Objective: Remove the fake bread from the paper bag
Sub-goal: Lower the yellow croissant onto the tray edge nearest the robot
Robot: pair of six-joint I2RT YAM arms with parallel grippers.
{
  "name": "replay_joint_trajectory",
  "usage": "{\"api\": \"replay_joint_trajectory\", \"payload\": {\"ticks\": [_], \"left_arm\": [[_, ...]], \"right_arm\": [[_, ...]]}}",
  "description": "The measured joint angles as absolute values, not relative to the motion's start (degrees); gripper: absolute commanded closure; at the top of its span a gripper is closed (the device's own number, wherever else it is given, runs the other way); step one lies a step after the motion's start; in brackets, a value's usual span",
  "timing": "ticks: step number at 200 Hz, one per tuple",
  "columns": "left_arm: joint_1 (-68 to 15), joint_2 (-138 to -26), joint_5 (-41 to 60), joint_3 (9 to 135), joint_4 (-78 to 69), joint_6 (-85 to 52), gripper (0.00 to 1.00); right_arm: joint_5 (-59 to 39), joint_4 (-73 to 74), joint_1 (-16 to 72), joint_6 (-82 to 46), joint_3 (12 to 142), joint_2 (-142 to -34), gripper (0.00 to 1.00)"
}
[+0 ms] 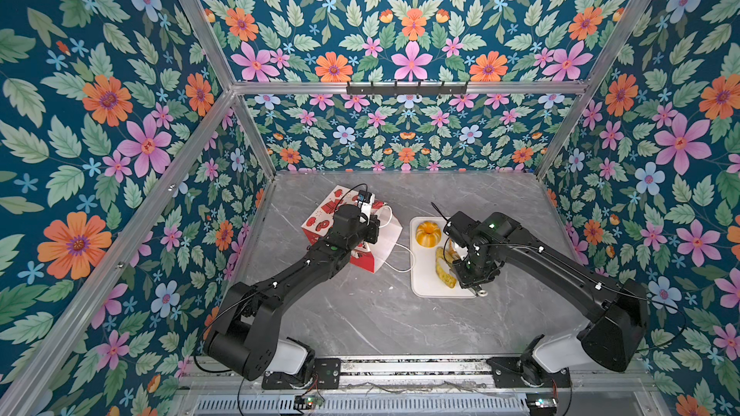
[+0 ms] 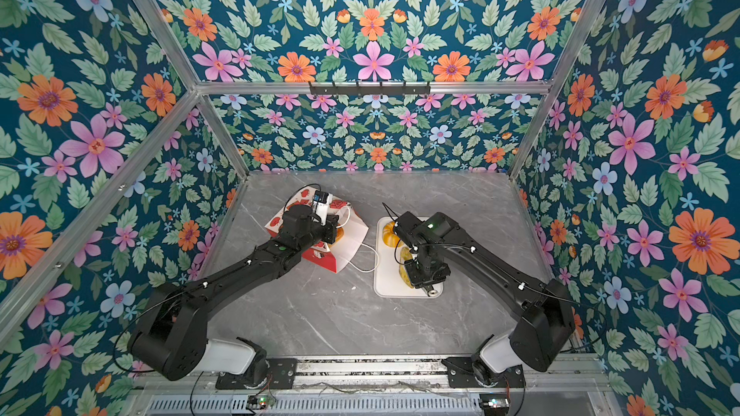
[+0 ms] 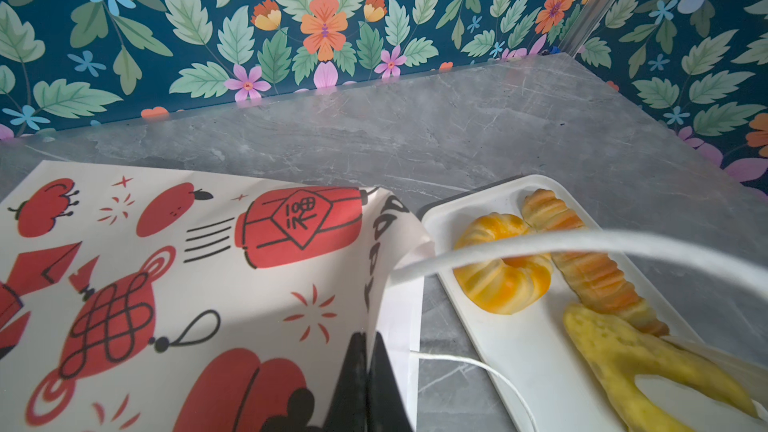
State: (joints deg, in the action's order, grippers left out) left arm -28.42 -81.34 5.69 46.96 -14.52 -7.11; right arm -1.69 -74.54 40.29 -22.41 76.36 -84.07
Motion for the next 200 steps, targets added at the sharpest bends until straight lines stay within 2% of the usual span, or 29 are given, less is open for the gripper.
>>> {"api": "replay_joint_trajectory", "payload": {"ticks": [108,200], "left_arm": [[-27.9,-81.2,6.1,46.9,-14.5,-7.1,1.0],[-27.6,-80.8,6.5,46.7,-14.5,-7.1,1.0]], "right_arm": [[-8.6,-69.1,44.8,-26.6,75.4,-81.5,0.64],[-14.1,-62.7,45.9,-29.8,69.4,-76.9,0.66]]}}
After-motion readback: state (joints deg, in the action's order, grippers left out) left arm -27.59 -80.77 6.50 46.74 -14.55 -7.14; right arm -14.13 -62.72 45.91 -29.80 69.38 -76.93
